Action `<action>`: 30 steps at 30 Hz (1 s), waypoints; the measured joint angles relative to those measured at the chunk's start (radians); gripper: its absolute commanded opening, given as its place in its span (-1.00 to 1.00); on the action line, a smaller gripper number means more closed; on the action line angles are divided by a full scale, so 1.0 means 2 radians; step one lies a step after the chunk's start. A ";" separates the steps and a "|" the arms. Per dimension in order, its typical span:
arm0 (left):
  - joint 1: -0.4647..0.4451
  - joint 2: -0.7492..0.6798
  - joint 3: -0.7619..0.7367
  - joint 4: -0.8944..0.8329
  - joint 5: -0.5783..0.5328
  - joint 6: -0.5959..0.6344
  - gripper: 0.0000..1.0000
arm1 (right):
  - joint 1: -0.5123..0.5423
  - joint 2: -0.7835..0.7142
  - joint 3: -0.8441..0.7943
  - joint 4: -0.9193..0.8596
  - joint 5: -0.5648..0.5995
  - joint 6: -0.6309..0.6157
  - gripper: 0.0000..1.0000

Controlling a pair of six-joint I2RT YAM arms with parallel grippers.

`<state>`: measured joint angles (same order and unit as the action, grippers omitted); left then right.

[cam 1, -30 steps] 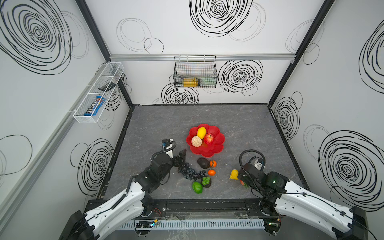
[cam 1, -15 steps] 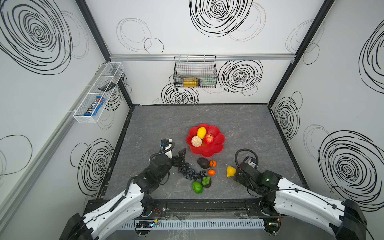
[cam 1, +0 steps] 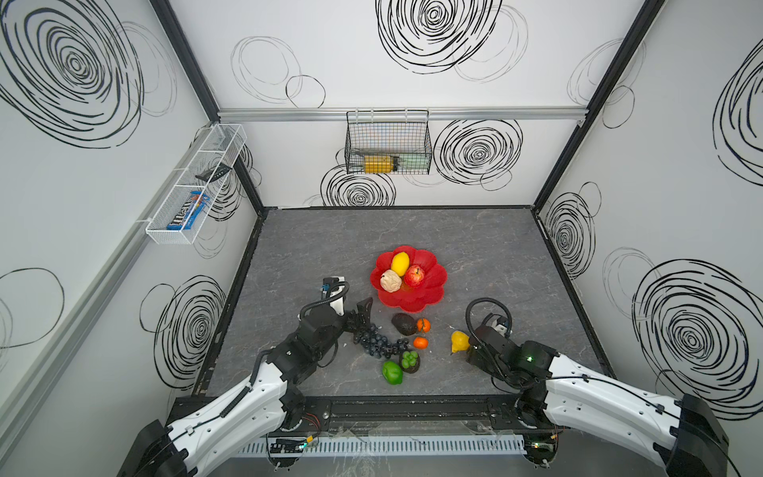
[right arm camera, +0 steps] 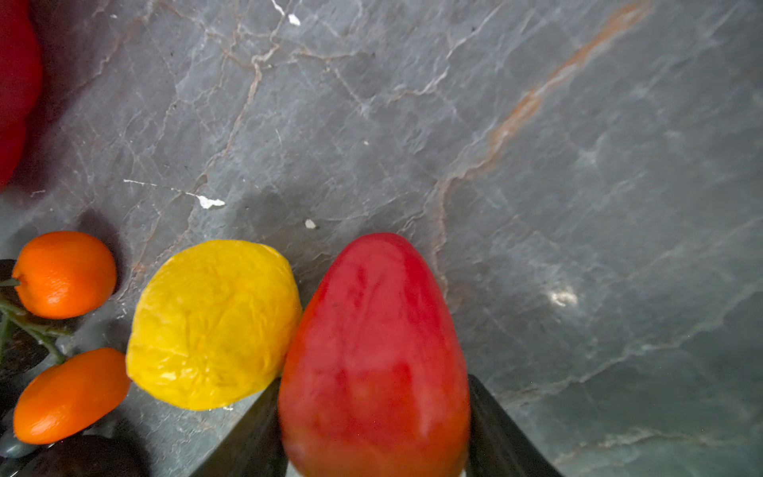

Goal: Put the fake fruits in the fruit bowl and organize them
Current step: 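Lift the red fruit with the right gripper toward the left gripper while it approaches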

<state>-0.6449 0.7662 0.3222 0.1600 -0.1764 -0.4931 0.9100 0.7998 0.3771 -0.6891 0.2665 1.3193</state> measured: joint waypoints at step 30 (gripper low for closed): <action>-0.022 0.170 0.157 -0.037 0.206 -0.095 0.82 | 0.030 -0.023 0.101 0.147 -0.010 -0.293 0.16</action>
<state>-0.6895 1.1057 0.6361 0.0864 0.2359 -0.6838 0.9699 0.7532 0.5800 -0.3946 0.2459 0.7334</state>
